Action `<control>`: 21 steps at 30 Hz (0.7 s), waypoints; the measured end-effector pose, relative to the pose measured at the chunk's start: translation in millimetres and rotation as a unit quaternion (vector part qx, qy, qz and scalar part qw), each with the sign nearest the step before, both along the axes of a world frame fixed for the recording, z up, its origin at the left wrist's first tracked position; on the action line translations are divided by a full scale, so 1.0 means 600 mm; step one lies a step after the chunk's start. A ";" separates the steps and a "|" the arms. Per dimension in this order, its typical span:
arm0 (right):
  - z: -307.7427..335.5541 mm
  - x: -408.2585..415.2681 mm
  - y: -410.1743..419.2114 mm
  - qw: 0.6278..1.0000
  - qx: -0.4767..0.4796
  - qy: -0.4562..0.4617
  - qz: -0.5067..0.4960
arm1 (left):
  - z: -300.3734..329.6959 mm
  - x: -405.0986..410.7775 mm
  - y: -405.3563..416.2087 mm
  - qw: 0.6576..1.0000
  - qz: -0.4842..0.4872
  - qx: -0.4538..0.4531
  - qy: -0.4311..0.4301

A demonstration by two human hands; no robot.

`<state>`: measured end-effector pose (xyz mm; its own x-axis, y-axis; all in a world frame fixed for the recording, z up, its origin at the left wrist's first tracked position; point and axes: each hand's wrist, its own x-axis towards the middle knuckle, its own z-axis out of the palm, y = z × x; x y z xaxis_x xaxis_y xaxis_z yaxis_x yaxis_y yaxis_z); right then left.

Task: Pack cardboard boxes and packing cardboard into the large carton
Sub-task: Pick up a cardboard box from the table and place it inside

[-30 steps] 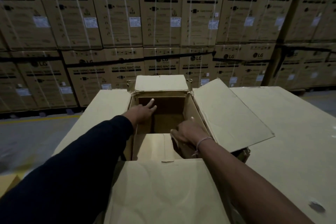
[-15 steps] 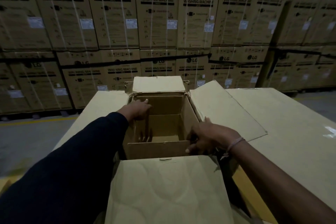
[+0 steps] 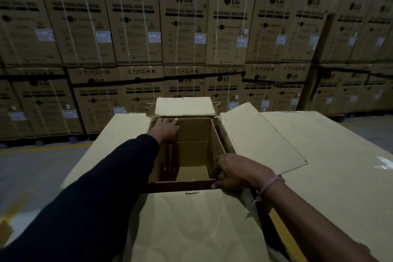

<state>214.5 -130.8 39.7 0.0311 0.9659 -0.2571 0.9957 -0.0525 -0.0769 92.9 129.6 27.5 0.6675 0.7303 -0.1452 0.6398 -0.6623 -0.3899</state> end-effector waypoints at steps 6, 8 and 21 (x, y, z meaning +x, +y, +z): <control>0.003 -0.002 0.004 1.000 0.004 -0.014 -0.010 | 0.008 0.013 0.004 1.000 -0.005 0.003 -0.005; 0.009 0.000 0.002 1.000 0.004 -0.019 -0.009 | 0.008 0.012 0.000 1.000 -0.008 0.000 -0.007; 0.027 0.000 0.013 0.998 0.055 0.029 -0.033 | -0.001 -0.021 -0.033 0.994 -0.016 -0.047 -0.094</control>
<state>214.7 -122.8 56.0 0.0828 0.9846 -0.1538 0.9841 -0.1052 -0.1431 80.4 110.1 26.9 0.7125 0.6968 -0.0832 0.6729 -0.7120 -0.2008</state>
